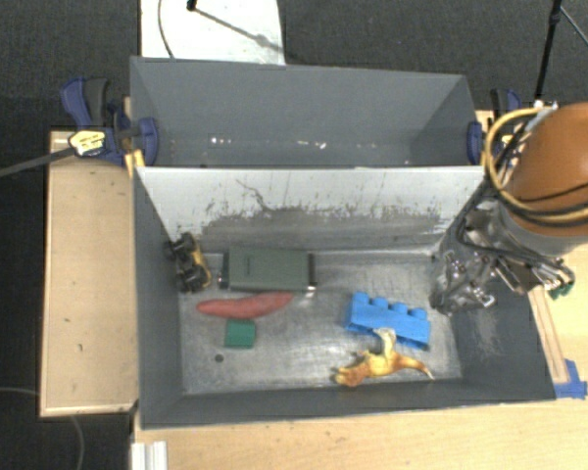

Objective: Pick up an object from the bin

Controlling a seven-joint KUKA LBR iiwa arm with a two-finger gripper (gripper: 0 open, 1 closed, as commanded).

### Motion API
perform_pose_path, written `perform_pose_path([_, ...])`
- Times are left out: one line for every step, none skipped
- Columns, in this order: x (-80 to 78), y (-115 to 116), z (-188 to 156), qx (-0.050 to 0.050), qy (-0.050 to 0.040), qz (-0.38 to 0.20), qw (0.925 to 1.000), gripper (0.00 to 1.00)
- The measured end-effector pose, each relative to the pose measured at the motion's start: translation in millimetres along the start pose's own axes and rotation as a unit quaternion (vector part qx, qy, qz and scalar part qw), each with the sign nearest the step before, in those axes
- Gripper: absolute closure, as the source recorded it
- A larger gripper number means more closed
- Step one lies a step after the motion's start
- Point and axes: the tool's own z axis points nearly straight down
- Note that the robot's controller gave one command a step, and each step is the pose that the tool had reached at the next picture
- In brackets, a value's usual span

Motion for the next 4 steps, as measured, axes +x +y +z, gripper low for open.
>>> perform_pose_path([-19.0,-51.5,12.5,0.000,-0.0007,0.143,0.9898,1.00])
perform_pose_path([14.4,-48.0,56.7,-0.001,0.0024,0.224,0.9745,0.00])
perform_pose_path([13.6,-48.3,55.8,0.000,0.0013,0.223,0.9747,0.00])
perform_pose_path([14.4,-14.9,100.1,0.001,-0.0008,0.191,0.9816,0.00])
